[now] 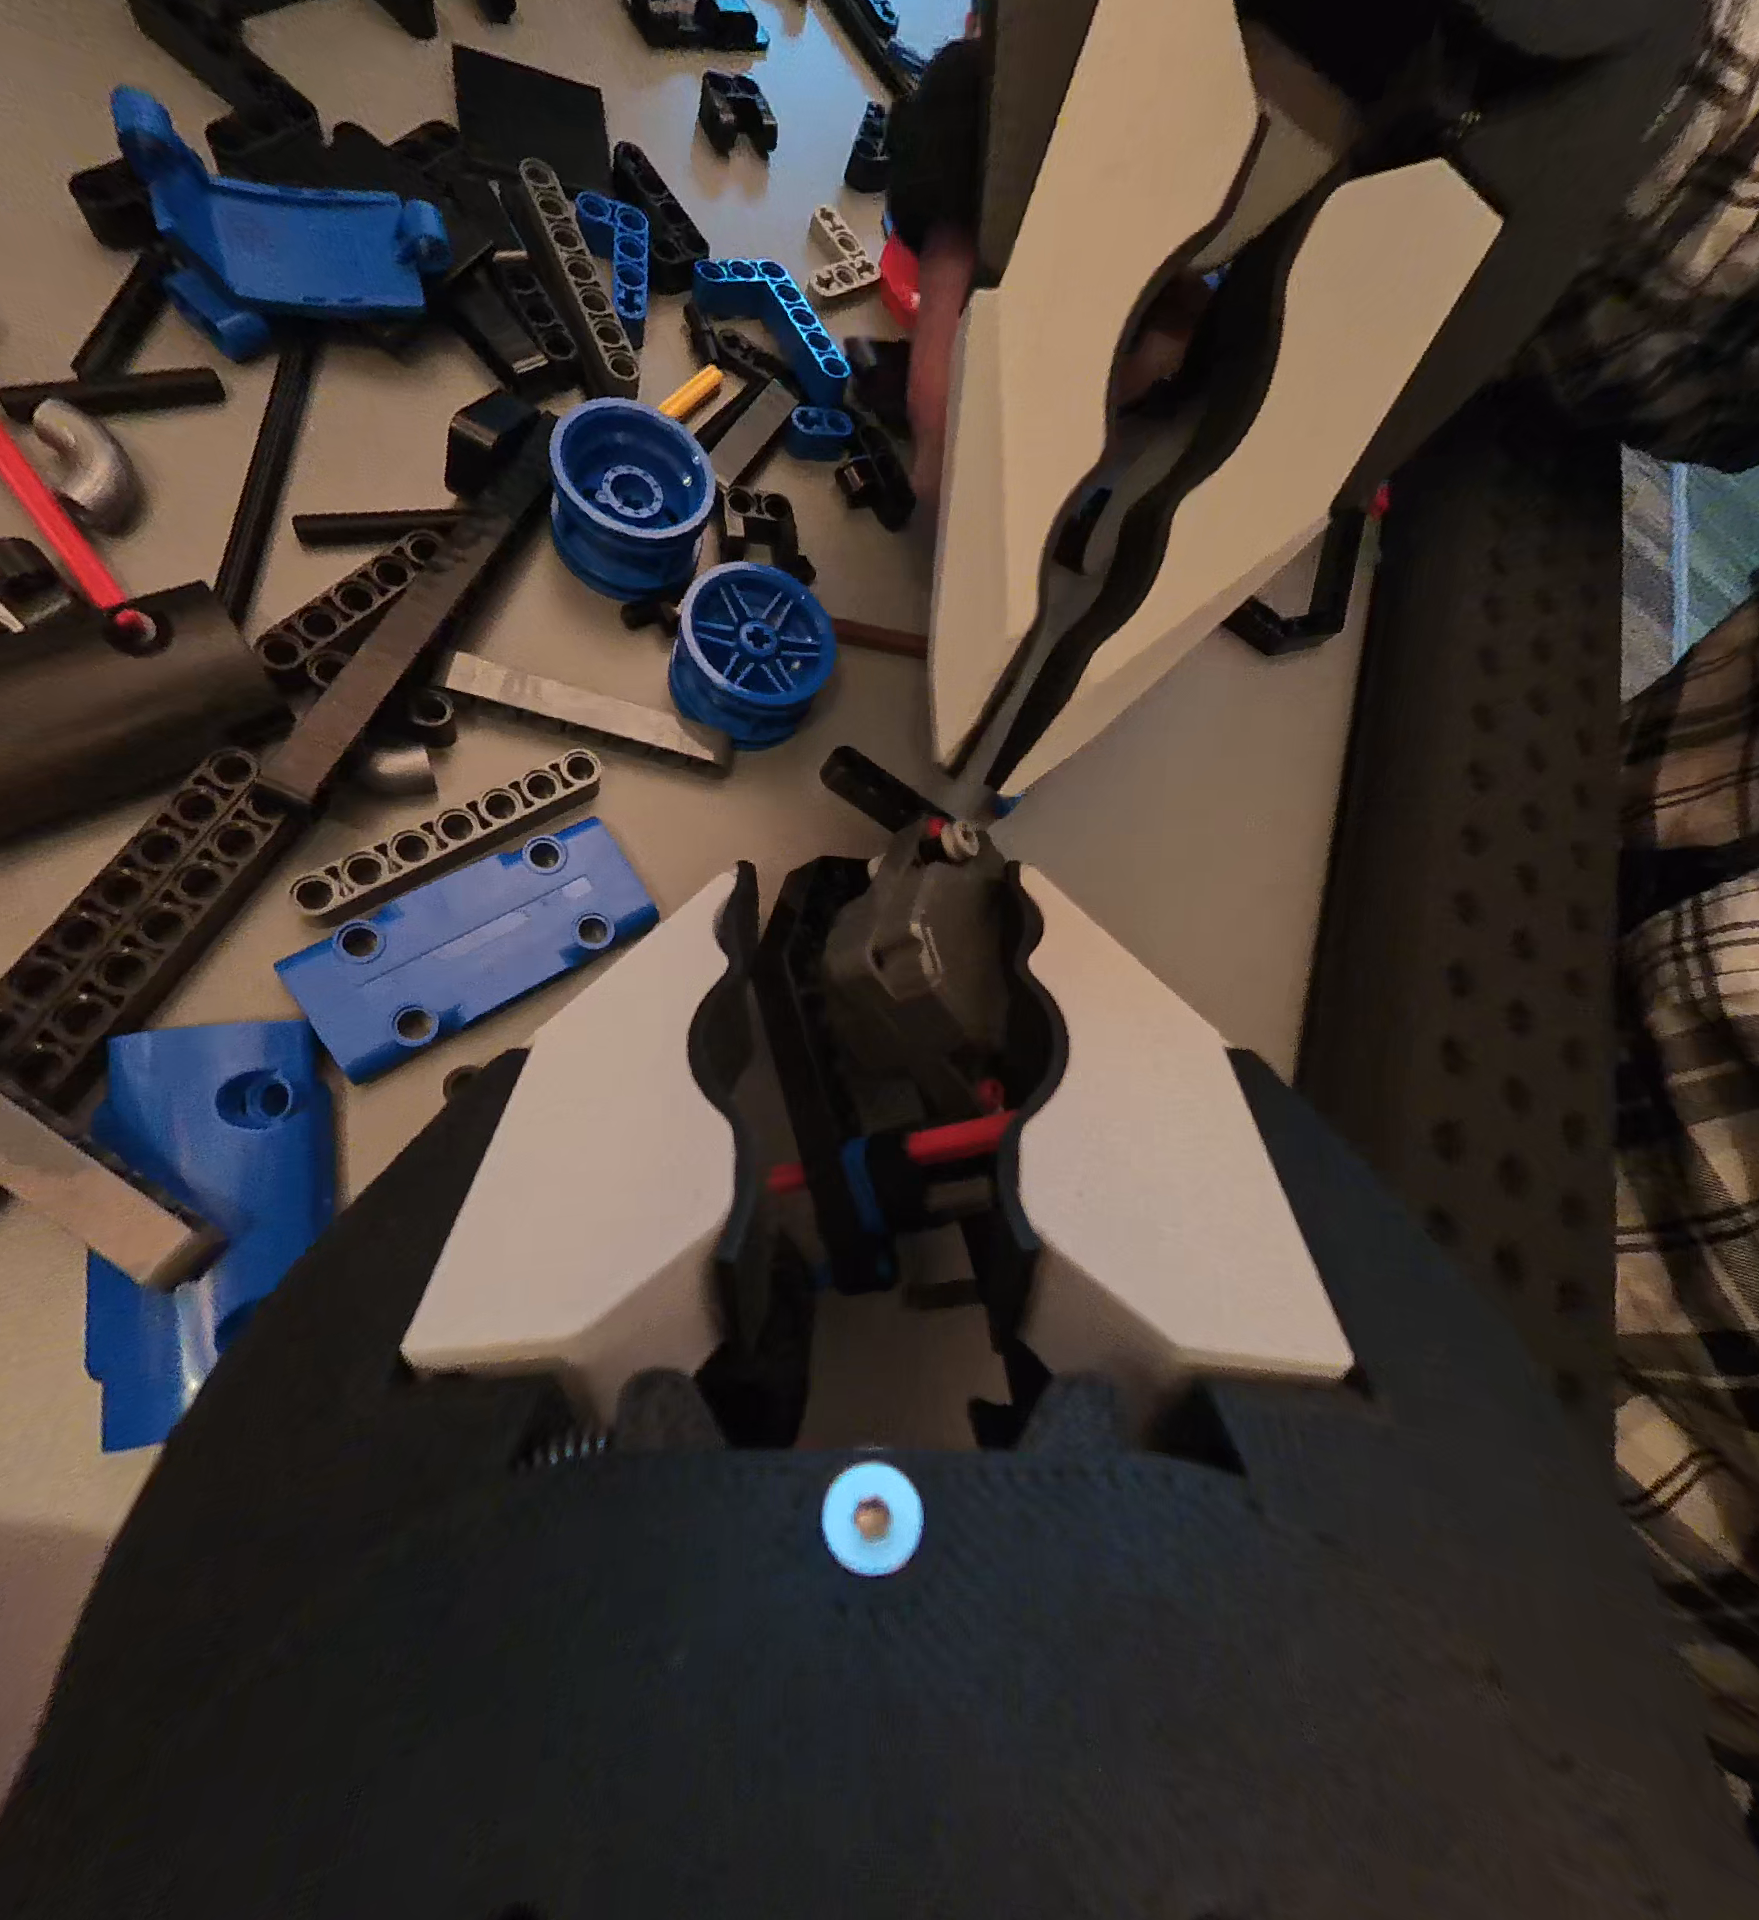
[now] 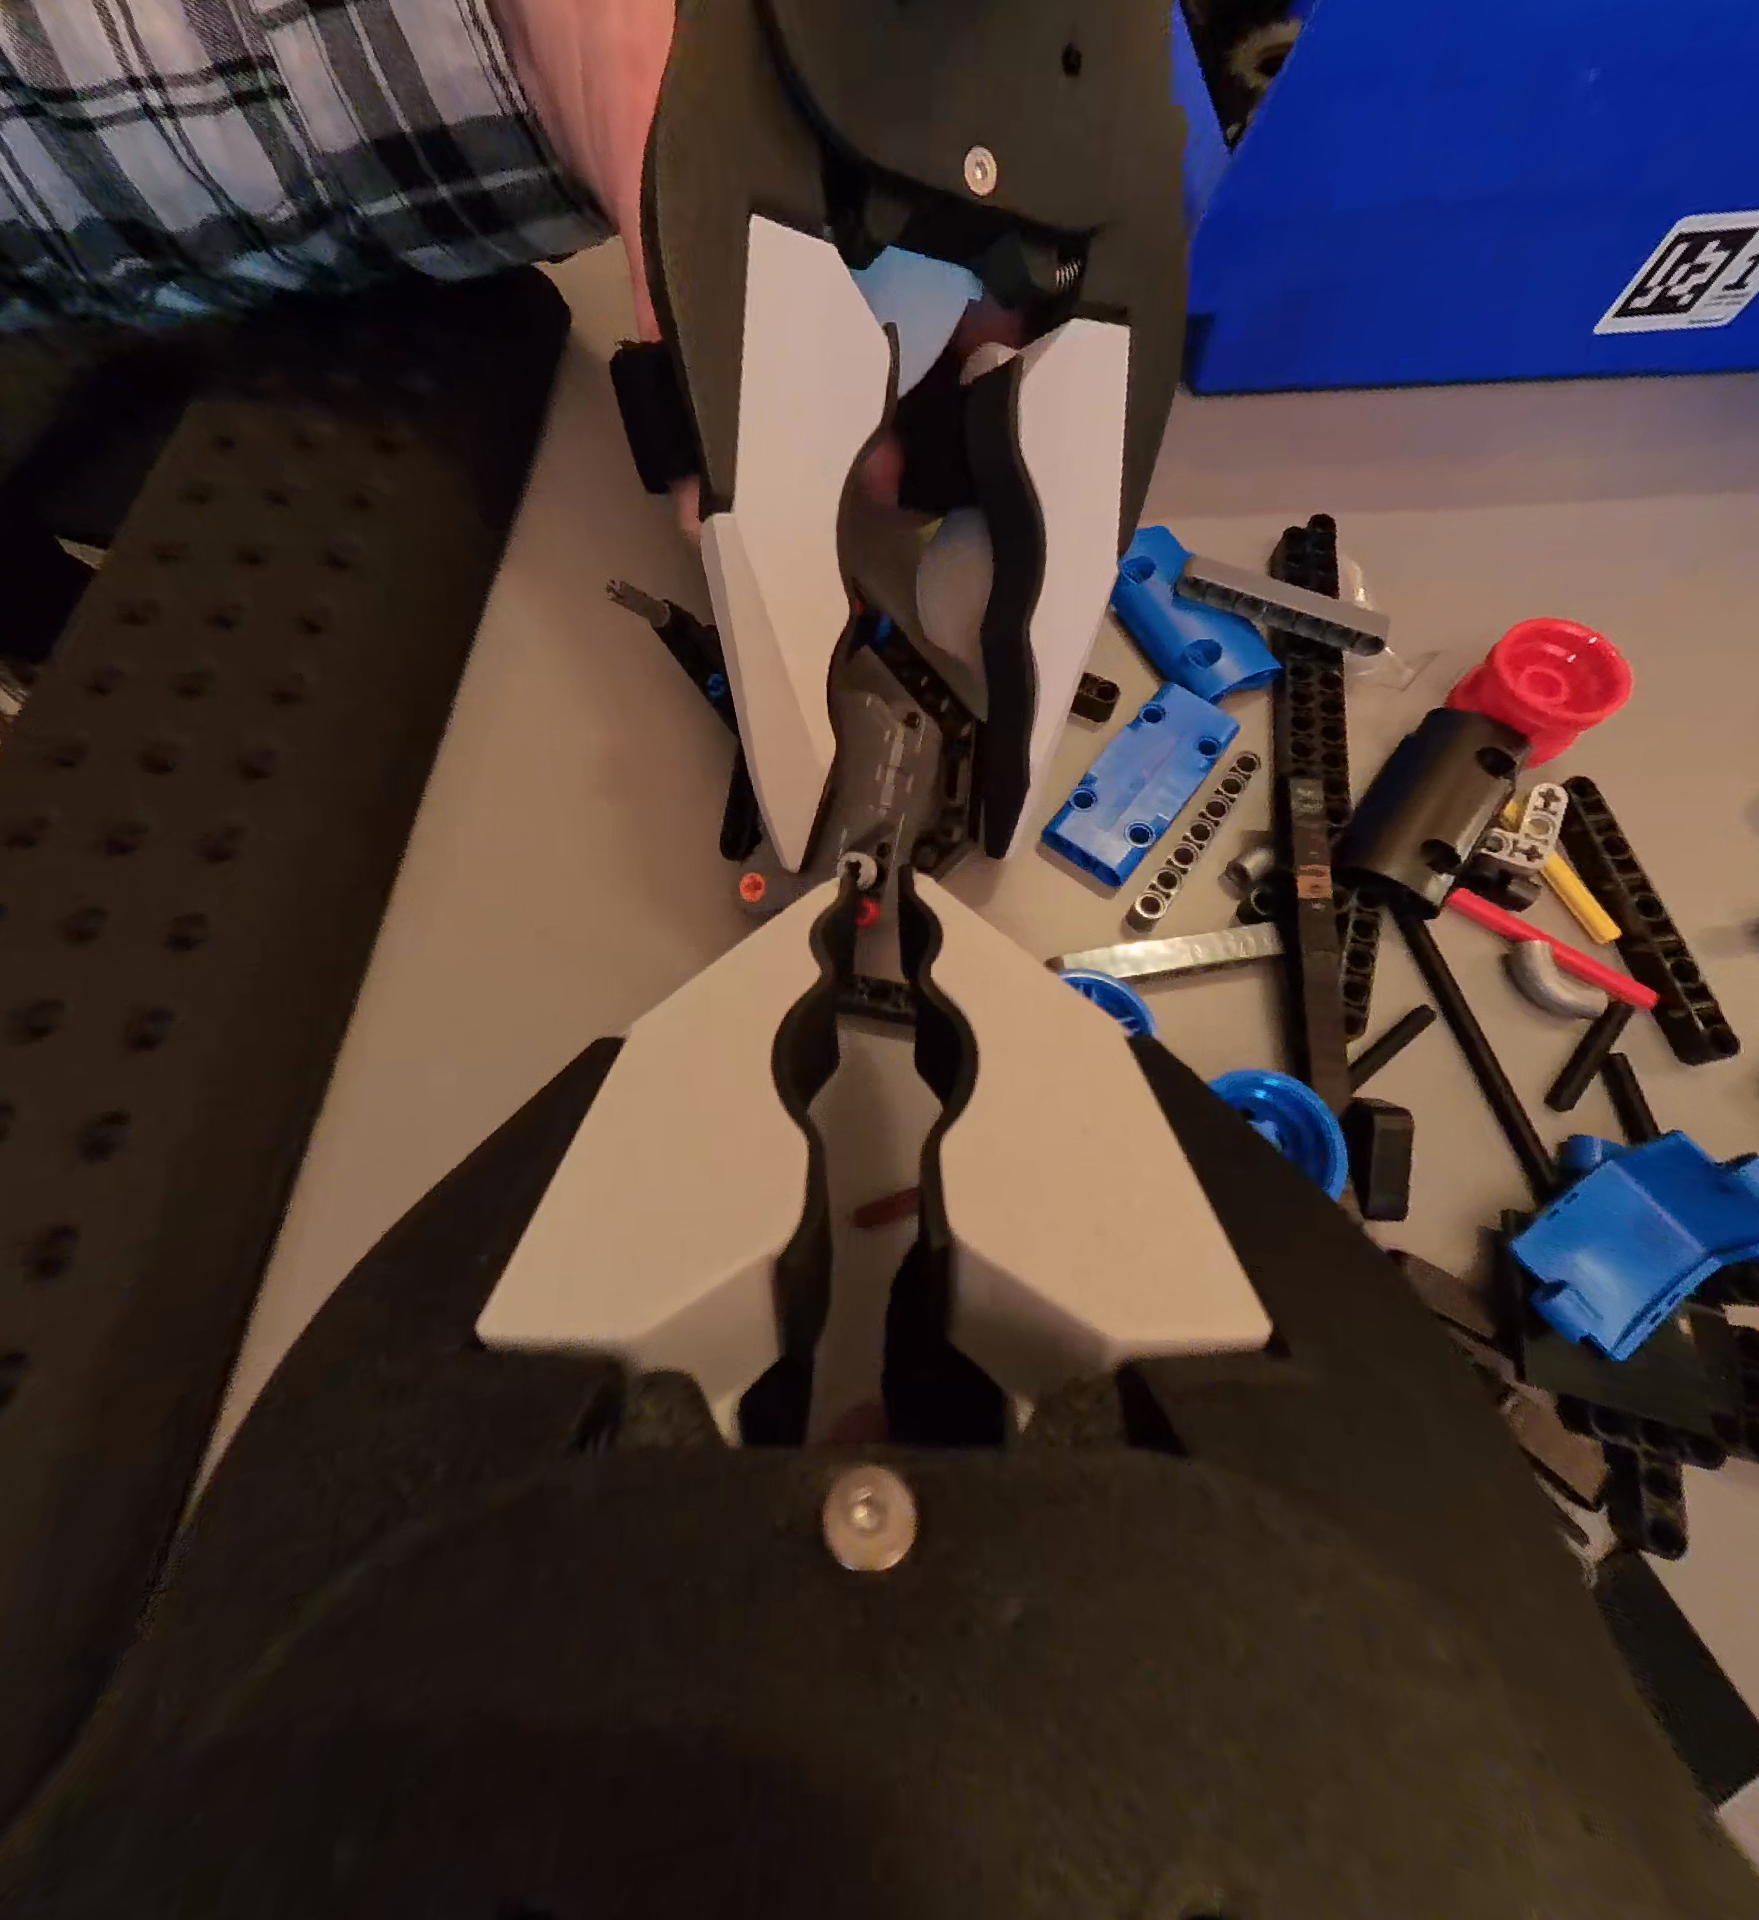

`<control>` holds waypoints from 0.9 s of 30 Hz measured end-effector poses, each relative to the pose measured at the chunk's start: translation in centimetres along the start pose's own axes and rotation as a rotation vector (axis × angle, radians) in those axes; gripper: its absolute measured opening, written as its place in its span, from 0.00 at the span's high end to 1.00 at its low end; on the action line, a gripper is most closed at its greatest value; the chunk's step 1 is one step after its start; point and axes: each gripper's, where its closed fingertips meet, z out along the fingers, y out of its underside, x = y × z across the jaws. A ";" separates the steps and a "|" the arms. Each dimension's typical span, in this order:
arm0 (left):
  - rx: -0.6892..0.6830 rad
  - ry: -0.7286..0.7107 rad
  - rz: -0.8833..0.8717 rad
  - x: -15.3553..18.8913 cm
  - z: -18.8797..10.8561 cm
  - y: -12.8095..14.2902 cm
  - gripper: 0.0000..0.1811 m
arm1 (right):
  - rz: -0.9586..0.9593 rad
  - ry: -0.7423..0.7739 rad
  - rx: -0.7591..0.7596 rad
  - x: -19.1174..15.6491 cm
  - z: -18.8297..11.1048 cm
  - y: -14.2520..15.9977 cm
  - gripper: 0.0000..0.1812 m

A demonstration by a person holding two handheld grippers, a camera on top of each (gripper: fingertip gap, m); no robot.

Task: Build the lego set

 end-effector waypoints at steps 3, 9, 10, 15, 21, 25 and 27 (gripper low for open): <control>0.006 -0.025 0.034 0.2 -0.1 0.0 0.76 | 0.008 -0.001 -0.008 -0.1 0.1 0.2 0.94; -0.007 -0.114 0.207 1.3 -0.1 -0.1 0.76 | 0.047 -0.068 -0.020 -1.0 0.9 0.4 0.85; -0.011 -0.140 0.252 1.6 -0.2 -0.1 0.77 | 0.055 -0.082 -0.021 -1.1 0.9 0.4 0.85; -0.026 -0.266 0.508 2.9 -0.3 0.0 0.77 | 0.052 -0.151 -0.012 -2.5 0.8 0.3 0.85; -0.031 -0.355 0.702 4.7 0.0 0.6 0.79 | -0.008 -0.157 -0.054 -3.7 1.1 1.2 0.80; -0.023 -0.408 0.730 4.9 0.0 0.8 0.79 | -0.044 -0.166 -0.041 -4.5 1.0 0.9 0.85; -0.023 -0.416 0.710 4.8 0.0 0.9 0.78 | -0.063 -0.163 -0.054 -4.7 1.3 1.1 0.84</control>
